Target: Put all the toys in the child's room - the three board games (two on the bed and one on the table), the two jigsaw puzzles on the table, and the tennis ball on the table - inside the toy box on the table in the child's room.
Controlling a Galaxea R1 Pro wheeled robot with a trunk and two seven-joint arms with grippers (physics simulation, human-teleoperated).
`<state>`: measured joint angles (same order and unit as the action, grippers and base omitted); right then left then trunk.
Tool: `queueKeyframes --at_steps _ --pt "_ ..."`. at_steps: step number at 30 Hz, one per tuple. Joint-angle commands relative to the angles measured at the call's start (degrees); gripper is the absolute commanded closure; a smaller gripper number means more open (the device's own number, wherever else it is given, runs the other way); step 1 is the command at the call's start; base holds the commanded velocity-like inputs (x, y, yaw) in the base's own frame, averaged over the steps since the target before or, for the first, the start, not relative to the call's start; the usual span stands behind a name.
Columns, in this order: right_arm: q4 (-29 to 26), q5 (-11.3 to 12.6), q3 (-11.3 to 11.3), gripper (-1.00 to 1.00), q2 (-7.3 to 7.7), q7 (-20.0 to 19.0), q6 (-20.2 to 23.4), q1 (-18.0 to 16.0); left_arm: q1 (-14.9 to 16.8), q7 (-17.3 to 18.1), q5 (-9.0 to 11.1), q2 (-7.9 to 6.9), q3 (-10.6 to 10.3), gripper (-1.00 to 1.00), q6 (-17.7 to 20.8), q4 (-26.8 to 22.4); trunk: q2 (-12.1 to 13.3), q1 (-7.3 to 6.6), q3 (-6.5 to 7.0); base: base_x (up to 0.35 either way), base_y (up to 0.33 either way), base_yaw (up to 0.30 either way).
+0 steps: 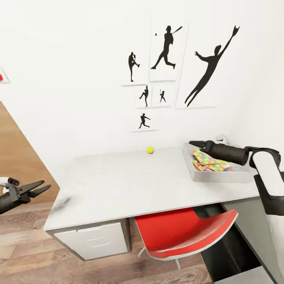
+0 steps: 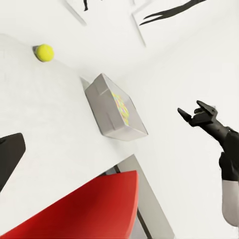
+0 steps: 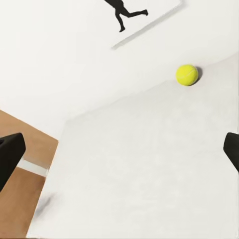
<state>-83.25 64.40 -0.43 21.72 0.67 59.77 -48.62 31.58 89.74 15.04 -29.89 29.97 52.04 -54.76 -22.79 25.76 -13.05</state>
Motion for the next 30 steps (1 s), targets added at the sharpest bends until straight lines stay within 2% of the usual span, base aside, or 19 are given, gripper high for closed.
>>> queueKeyframes --at_steps 1,2,6,11,18,24,30 --pt "1.19 0.06 0.76 -1.0 -0.23 1.23 0.23 -1.34 0.07 0.26 -0.09 0.0 0.0 -1.0 0.61 0.0 -0.13 0.03 -0.15 0.039 0.0 0.288" --pt "3.75 0.08 1.89 -1.0 -0.74 3.05 0.23 -3.51 0.07 0.26 -0.09 0.0 0.0 -1.0 0.59 0.0 -0.13 0.03 -0.18 0.097 0.0 0.286" --pt "11.65 -0.05 3.6 -1.0 -1.65 7.03 0.23 -8.06 0.07 0.26 -0.14 0.0 -0.08 -1.0 0.54 0.0 -0.13 0.03 -0.29 0.205 0.0 0.285" --pt "16.16 -0.14 4.11 -1.0 -1.91 10.59 0.23 -9.82 0.07 0.26 -0.14 0.0 -0.09 -1.0 0.11 0.0 -0.13 0.03 -0.44 0.231 -0.029 0.284" --pt "16.4 0.02 4.23 -1.0 -1.81 11.62 0.23 -9.71 0.07 0.26 -0.13 0.0 -0.37 -1.0 -0.07 0.0 -0.13 0.03 -0.62 0.045 -0.009 0.266" --pt "12.86 0.16 4.33 -1.0 -1.63 11.71 0.23 -9.44 0.07 0.26 -0.18 0.0 -0.43 -1.0 -0.09 0.0 -0.13 0.03 -0.48 0.004 -0.001 0.083" --pt "11.75 0.19 4.24 -1.0 -1.6 11.72 0.23 -9.35 0.07 0.26 -0.19 -0.06 -0.44 -1.0 -0.09 0.0 -0.13 0.03 0.01 0.0 0.0 0.07"
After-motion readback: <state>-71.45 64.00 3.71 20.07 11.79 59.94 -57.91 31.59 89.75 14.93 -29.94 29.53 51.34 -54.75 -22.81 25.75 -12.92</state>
